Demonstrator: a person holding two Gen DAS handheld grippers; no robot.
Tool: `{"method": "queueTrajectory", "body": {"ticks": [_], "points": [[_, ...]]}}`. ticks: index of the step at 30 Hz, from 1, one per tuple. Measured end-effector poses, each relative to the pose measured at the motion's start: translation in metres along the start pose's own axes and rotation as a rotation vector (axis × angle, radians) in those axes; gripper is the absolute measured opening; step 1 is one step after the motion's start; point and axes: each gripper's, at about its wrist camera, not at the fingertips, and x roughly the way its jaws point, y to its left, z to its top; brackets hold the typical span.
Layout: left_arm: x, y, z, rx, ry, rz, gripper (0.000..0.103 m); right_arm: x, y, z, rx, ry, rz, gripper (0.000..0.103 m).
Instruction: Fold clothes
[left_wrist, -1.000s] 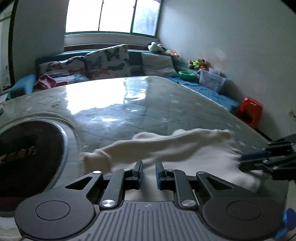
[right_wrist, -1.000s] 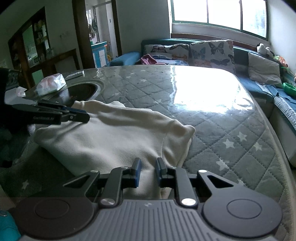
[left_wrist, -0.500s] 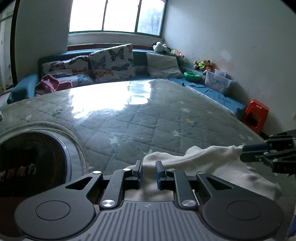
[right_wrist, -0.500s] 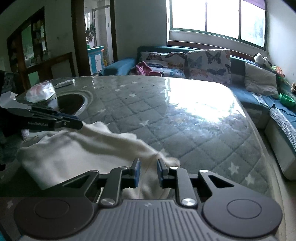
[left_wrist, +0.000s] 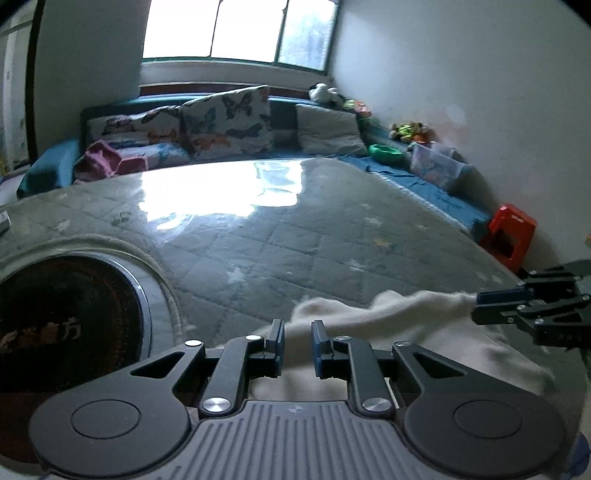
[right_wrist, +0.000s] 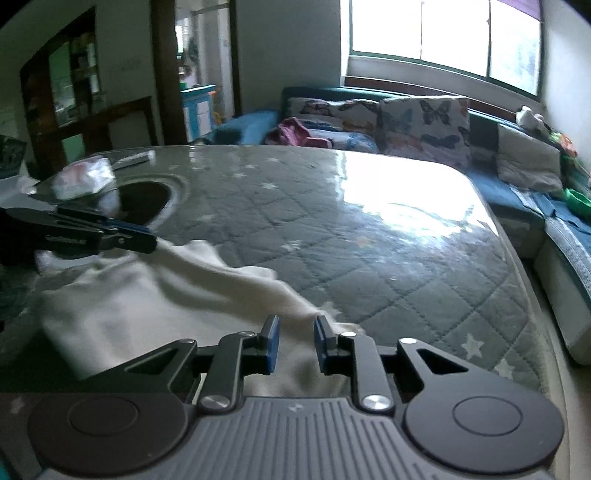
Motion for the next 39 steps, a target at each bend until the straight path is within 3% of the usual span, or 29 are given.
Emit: {"method": "queueTrajectory", "body": {"ticks": [10, 20, 32, 39], "points": [[-0.042, -0.041, -0.038, 0.085, -0.011, -0.072, 0.018, -0.025, 0.061, -0.015, -0.111, -0.001, 0.133, 0.024], [-0.044, -0.047, -0.055, 0.078, 0.007, -0.045, 0.018, -0.018, 0.083, -0.027, -0.154, 0.022, 0.115, 0.025], [-0.059, -0.028, -0.056, 0.005, -0.014, 0.000, 0.018, -0.008, 0.087, -0.015, -0.150, 0.025, 0.151, 0.026], [-0.059, -0.016, -0.061, -0.067, 0.014, 0.017, 0.018, -0.001, 0.091, -0.006, -0.149, 0.016, 0.168, 0.026]]}}
